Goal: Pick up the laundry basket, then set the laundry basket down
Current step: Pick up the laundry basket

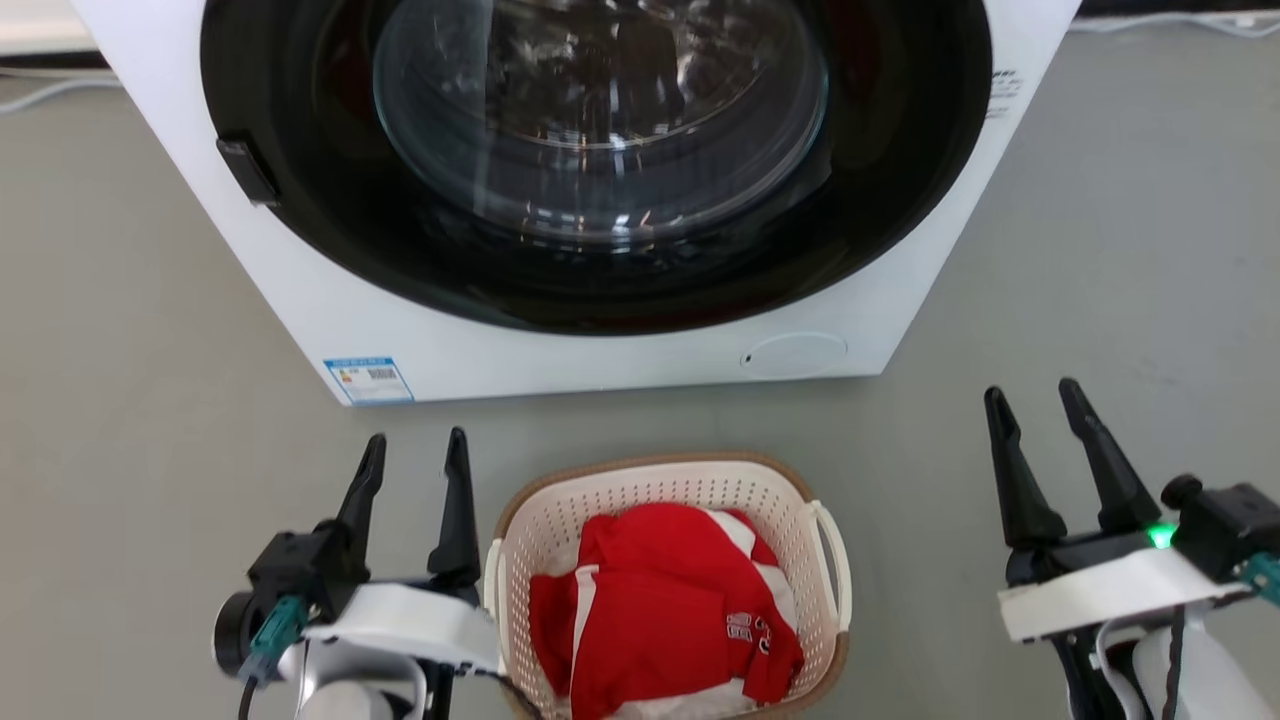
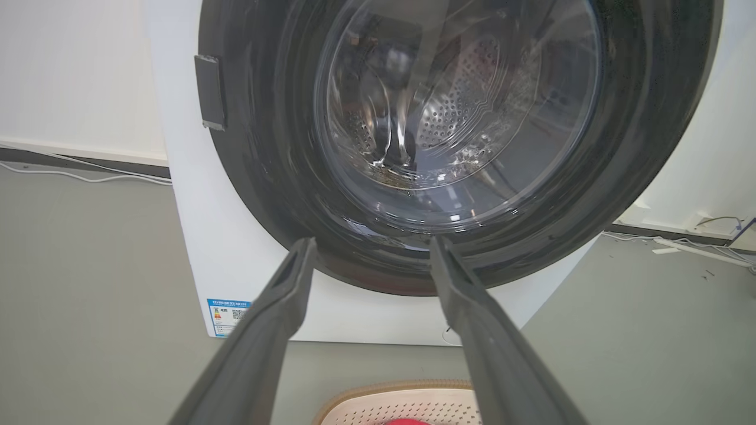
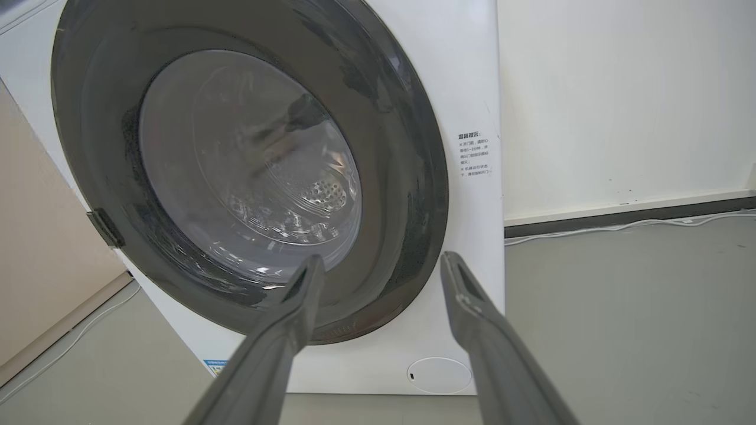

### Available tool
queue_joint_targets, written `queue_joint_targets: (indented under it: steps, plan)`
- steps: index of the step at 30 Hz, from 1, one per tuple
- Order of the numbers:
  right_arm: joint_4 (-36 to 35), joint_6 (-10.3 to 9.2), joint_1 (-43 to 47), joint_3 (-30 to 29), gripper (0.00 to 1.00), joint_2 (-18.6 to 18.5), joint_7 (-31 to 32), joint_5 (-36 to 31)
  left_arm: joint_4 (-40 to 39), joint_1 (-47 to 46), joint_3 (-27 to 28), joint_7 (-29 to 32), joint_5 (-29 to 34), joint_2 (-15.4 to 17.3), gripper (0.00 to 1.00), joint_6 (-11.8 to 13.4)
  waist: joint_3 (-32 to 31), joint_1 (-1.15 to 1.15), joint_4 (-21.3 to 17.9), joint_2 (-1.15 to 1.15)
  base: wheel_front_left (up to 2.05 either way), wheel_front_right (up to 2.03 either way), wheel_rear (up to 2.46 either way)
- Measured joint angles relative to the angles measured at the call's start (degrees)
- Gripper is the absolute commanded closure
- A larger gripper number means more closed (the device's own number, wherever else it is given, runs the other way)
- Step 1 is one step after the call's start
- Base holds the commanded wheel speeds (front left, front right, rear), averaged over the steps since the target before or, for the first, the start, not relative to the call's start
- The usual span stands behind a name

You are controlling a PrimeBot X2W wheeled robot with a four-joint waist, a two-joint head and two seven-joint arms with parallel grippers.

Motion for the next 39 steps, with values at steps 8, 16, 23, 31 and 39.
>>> queue_joint_targets:
  steps: [8,16,23,31,39]
  plan:
    - [3.48,0.0,-3.38,0.23,0.0,-0.34,0.0,1.47,4.38,-4.48,-1.83,0.0,-1.19,-0.03,0.0,0.23,4.39,0.0,0.72,0.0,0.0,0.0,0.0]
    - [8.94,0.0,-6.15,0.51,0.0,-0.74,0.01,3.56,10.26,-8.77,-3.28,0.0,-2.27,-0.08,0.0,0.22,8.54,0.0,0.95,0.0,0.0,0.0,0.0]
    - [14.1,0.0,-10.06,1.65,0.0,-2.21,0.01,4.91,18.55,-14.65,-5.93,0.0,-4.58,-0.14,0.0,0.14,13.87,0.0,1.87,0.0,0.0,0.0,0.0]
    - [18.53,0.0,-12.61,2.47,0.0,-3.03,0.01,6.66,25.3,-19.73,-8.73,0.0,-8.59,-0.23,0.0,0.24,19.18,0.0,3.51,0.0,0.0,0.0,0.0]
    - [23.99,0.0,-15.91,5.33,0.0,-3.99,0.01,9.25,32.2,-24.1,-11.04,0.0,-12.45,-0.32,0.0,0.48,23.79,0.0,4.2,0.0,0.0,0.0,0.0]
